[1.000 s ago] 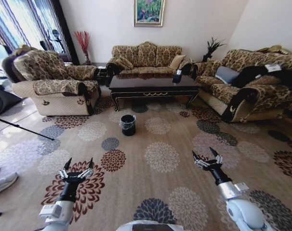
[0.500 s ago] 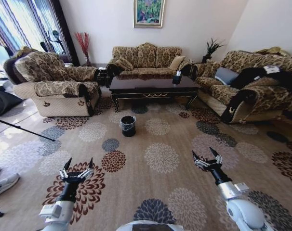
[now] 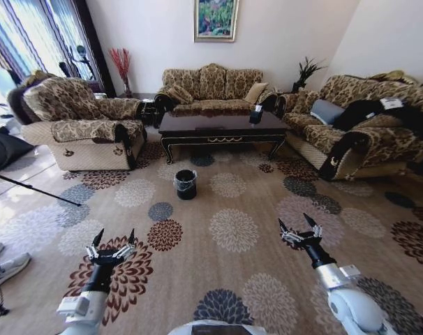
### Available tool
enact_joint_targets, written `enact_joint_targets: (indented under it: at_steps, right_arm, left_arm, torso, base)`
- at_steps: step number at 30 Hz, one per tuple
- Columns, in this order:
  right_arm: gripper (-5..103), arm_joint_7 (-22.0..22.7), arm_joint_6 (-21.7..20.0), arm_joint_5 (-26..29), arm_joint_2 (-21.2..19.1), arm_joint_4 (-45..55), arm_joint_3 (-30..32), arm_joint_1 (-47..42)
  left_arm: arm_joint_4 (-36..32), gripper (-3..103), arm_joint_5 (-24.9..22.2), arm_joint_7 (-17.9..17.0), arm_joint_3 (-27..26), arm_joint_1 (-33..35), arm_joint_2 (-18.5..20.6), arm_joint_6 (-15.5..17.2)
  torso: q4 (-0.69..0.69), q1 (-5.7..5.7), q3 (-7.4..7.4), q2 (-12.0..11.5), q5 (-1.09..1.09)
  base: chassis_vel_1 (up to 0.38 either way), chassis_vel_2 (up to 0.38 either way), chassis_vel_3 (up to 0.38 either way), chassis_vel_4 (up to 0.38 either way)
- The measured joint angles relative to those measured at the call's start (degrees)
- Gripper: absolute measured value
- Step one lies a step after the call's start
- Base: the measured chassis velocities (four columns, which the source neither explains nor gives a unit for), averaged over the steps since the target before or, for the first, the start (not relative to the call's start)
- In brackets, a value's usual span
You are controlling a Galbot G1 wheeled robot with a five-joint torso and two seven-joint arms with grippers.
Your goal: Move to the front of the table and pick up the trash from the floor, then place it into the trash bin.
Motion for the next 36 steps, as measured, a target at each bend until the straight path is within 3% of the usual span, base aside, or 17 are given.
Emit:
enact_joint_targets:
  at_steps: [36]
  right_arm:
    - [100,0.0,0.0,0.0,0.0,0.0,0.0,0.0]
  left_arm:
    - [0.0,100,0.0,0.0,0.0,0.0,0.0,0.0]
  torso:
    - [0.0,4.13,5.38,9.5,0.0]
  base:
    - [0.0,0.0,0.0,0.0]
